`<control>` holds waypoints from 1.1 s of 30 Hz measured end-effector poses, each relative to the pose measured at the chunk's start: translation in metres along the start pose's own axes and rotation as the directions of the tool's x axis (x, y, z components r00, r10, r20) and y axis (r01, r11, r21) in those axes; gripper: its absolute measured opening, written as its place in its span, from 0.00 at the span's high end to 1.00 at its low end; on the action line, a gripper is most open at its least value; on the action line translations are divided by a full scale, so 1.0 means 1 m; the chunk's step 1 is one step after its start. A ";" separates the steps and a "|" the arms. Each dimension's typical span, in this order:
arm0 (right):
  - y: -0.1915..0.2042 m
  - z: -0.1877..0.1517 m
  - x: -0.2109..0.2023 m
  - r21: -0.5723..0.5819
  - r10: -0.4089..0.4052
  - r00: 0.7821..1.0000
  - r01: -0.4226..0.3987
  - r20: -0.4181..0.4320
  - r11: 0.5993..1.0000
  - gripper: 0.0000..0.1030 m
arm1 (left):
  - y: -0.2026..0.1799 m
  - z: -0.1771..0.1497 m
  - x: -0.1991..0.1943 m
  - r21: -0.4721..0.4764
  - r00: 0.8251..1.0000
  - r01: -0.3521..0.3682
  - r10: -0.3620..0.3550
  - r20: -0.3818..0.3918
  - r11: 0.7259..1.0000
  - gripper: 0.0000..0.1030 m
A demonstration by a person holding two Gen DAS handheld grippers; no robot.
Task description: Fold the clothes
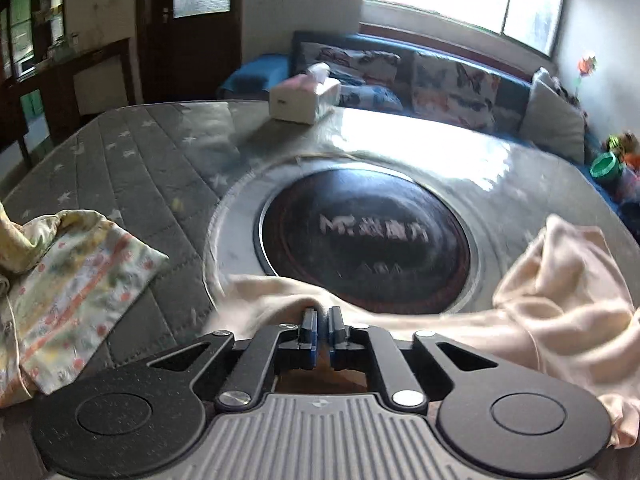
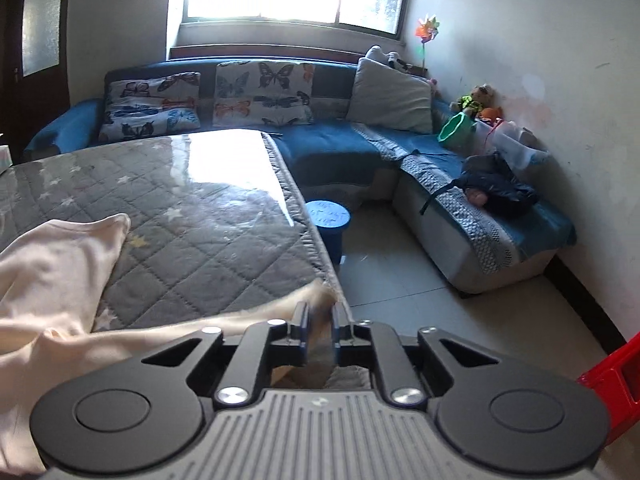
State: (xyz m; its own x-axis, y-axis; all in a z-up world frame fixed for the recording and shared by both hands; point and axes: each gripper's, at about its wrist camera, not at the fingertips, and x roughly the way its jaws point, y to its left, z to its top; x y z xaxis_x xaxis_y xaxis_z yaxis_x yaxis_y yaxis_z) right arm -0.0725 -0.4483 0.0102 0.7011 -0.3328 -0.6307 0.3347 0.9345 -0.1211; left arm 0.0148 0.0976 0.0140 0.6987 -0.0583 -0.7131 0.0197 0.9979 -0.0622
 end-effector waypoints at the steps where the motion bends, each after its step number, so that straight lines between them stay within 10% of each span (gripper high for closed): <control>1: 0.001 0.000 -0.003 -0.006 0.007 1.000 -0.007 0.005 1.000 0.88 | -0.002 -0.003 -0.002 0.014 1.000 0.005 -0.005 -0.006 1.000 0.89; 12: 0.042 -0.017 -0.048 -0.153 0.229 0.973 -0.231 -0.031 0.961 0.75 | -0.058 -0.027 -0.030 0.177 0.980 0.199 -0.198 -0.023 0.964 0.70; 21: 0.108 -0.037 -0.077 -0.273 0.446 0.888 -0.460 -0.114 0.845 0.68 | -0.121 -0.045 -0.029 0.293 0.923 0.384 -0.374 -0.091 0.876 0.72; 33: 0.174 -0.070 -0.081 -0.410 0.541 0.806 -0.589 -0.238 0.697 0.66 | -0.155 -0.070 -0.010 0.365 0.881 0.472 -0.425 -0.206 0.802 0.74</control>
